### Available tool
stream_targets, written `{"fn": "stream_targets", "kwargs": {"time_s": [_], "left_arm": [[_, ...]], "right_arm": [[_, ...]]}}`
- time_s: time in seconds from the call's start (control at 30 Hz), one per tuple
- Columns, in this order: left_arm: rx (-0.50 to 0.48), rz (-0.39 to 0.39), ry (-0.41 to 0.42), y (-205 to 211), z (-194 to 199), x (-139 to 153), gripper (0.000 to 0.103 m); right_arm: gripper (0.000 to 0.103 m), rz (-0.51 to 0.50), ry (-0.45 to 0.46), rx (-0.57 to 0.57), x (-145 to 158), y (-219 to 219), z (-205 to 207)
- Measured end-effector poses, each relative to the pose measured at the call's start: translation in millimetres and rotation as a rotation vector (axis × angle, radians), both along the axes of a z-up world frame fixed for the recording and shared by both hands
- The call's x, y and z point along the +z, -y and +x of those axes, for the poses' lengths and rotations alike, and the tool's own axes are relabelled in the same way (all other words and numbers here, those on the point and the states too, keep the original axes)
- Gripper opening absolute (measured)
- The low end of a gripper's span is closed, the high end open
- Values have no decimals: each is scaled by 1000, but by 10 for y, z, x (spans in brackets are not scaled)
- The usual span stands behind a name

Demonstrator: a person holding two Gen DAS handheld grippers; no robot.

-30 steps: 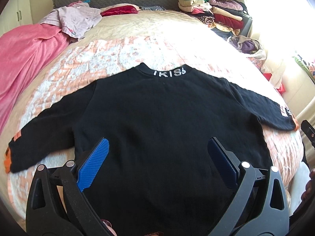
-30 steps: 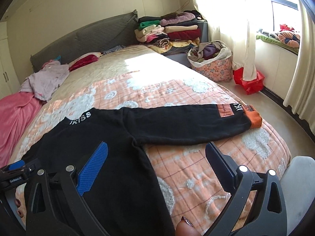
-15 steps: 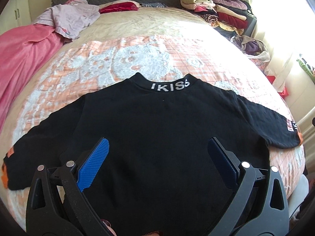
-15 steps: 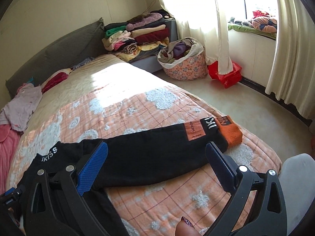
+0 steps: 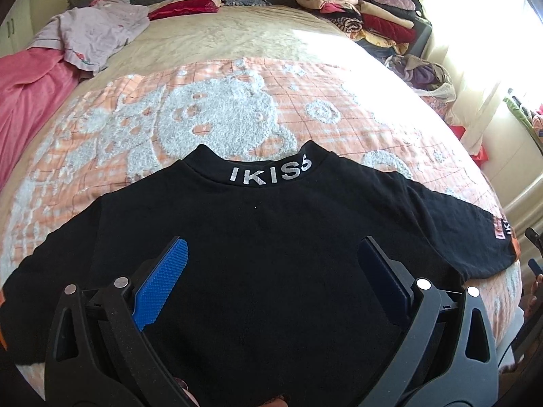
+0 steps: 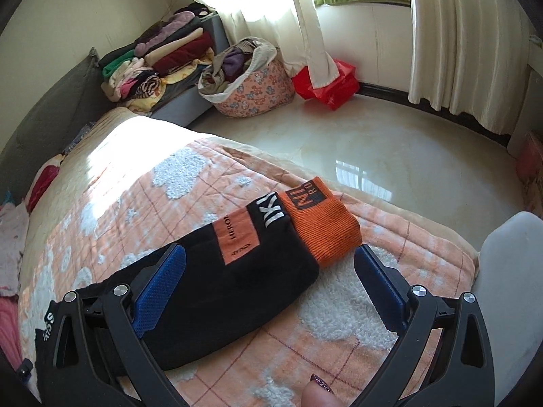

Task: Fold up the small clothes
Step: 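Move the right tool to the orange sleeve cuff and grasp it, then lift the sleeve with the right tool, fold it across the shirt body, release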

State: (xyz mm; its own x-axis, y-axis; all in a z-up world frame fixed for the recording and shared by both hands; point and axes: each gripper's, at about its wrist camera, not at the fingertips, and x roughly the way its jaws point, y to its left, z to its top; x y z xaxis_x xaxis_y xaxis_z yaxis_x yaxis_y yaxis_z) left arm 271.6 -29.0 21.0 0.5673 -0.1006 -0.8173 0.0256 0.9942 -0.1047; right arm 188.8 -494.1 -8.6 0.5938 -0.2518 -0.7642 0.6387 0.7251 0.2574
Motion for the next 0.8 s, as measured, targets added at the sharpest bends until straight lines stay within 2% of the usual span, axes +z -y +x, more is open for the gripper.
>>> {"fn": "stream_targets", "kwargs": {"time_s": [0.13, 0.33, 0.53, 0.57, 0.6, 0.63, 0.7, 0.73, 0.8], "left_arm": [[12, 23, -18, -48, 105, -108, 94], [17, 18, -47, -111, 187, -285, 94], [17, 27, -59, -154, 207, -423, 94], [18, 25, -57, -161, 201, -431, 94], [17, 25, -57, -165, 194, -436, 94], [15, 25, -57, -167, 184, -436, 94], [13, 28, -55, -172, 180, -431, 94], [12, 29, -52, -181, 170, -424, 94], [12, 24, -49, -204, 160, -405, 94]], "right_arm": [[99, 42, -32, -14, -196, 135, 113], [99, 85, -77, -21, -461, 275, 260], [98, 62, -50, -2, -515, 271, 310], [94, 49, -49, 5, -511, 255, 313], [83, 29, -51, 4, -508, 236, 316], [79, 14, -54, 0, -505, 227, 311], [57, 2, -48, 4, -497, 219, 299], [51, -3, -43, 11, -489, 202, 295], [31, -10, -27, 39, -464, 163, 297]]}}
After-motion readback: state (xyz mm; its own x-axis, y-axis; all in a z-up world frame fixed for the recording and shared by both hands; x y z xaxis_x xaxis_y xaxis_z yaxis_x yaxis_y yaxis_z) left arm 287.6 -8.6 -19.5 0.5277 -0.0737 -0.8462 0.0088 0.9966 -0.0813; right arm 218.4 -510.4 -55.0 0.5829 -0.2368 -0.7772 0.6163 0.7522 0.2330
